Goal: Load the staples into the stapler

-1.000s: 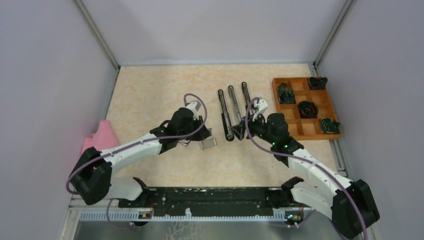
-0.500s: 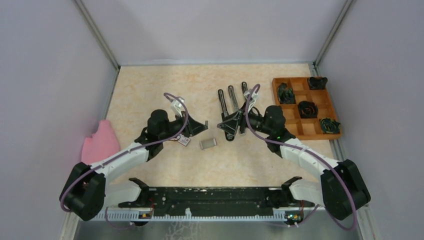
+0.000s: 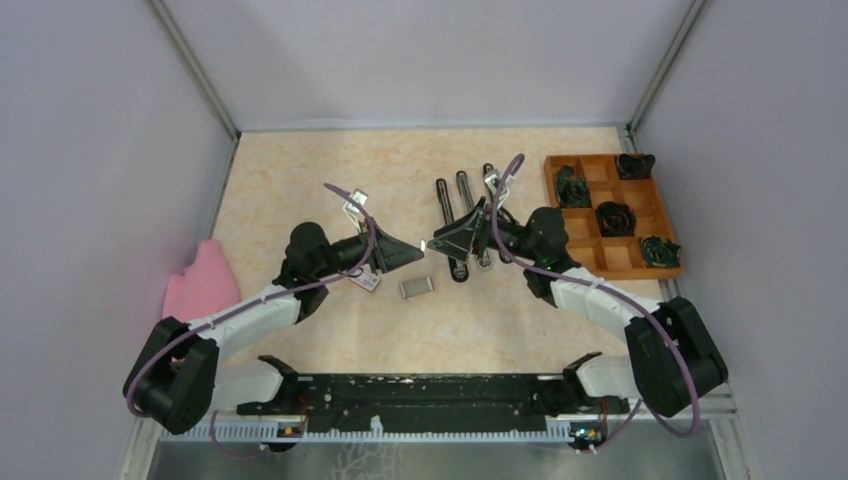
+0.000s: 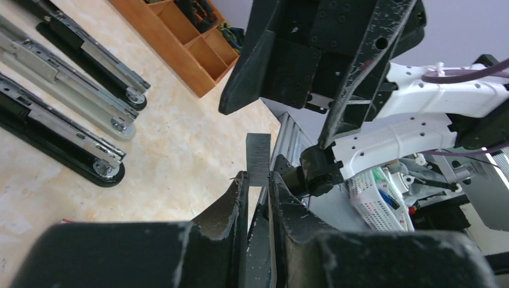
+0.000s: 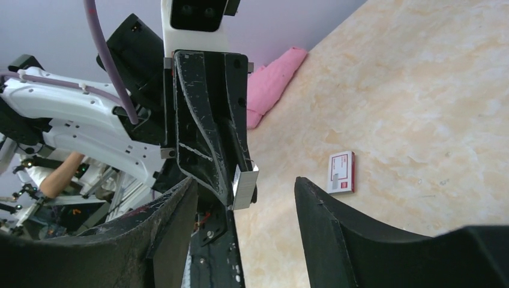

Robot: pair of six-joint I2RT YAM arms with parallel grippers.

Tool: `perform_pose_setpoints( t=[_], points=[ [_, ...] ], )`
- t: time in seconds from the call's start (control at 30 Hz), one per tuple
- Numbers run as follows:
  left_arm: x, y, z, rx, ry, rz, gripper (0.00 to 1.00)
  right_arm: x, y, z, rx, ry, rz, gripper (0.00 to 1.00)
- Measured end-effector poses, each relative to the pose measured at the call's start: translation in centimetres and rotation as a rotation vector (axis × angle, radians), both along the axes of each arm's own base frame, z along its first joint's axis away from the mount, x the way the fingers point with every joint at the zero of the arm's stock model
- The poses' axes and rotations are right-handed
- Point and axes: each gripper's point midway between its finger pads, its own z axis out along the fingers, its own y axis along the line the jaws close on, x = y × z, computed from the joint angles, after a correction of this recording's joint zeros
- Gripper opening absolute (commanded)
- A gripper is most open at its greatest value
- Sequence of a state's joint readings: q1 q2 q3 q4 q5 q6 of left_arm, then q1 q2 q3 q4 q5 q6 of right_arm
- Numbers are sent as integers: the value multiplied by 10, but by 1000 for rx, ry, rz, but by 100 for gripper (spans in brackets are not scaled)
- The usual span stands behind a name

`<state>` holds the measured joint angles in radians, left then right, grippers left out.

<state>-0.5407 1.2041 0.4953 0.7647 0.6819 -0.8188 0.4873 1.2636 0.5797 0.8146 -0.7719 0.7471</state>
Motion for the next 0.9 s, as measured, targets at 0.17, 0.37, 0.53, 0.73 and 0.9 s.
perform_pose_setpoints(
  t=[0.17,0.37,0.53,0.73,0.9],
  points=[
    [-4,-2,7,-28,-12,-27,20,-1,4,3,24,11,26,57],
    [-7,-2,12,-44,-14,-44,20,-4,12,9,43,3,58,52],
    [-8,-2,13,-50,-17,-48,20,-5,18,8,53,14,88,47],
    [-8,-2,15,-55,-21,-50,20,-9,23,6,52,25,118,39],
    [-9,-3,15,-59,-18,-54,21,-14,25,10,70,14,146,27]
  ],
)
